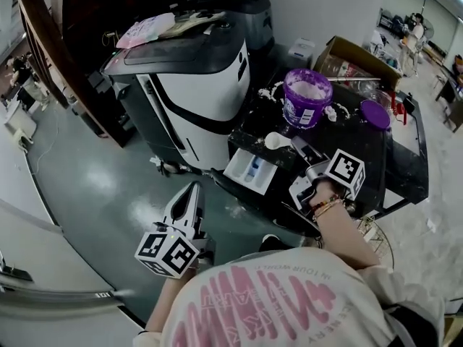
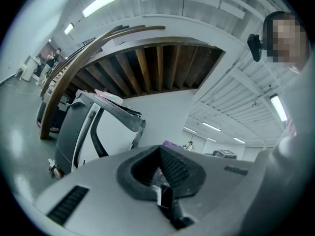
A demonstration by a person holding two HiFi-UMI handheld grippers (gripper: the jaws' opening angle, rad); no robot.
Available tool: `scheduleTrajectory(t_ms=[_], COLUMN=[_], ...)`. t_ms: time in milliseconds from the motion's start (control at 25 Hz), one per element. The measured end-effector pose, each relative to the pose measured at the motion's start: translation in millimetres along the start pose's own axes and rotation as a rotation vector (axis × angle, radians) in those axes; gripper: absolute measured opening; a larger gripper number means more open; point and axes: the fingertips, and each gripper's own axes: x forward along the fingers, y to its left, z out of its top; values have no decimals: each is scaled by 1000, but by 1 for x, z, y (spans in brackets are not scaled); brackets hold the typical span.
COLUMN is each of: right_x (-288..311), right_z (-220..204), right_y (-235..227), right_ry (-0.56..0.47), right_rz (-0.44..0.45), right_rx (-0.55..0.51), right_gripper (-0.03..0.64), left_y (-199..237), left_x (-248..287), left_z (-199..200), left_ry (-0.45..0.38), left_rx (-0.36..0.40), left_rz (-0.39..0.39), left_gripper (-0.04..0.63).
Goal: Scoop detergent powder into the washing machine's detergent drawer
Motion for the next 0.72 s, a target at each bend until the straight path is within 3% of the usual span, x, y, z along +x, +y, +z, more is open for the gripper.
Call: scheduleTrajectory(t_ms=[360, 720], right_x=[-8, -11], right_z=[-51, -74], right_y=[-16, -33], right_ry=[65, 123], right_rz=[-36, -79], right_rx=[49, 73], right_gripper=[2, 2], left_y=[15, 25], left_x=[-38, -51], left_z=[-17, -37], left_ry=[15, 33], left_rx=[-38, -74], left_rz=[35, 77], left_gripper=[0, 1])
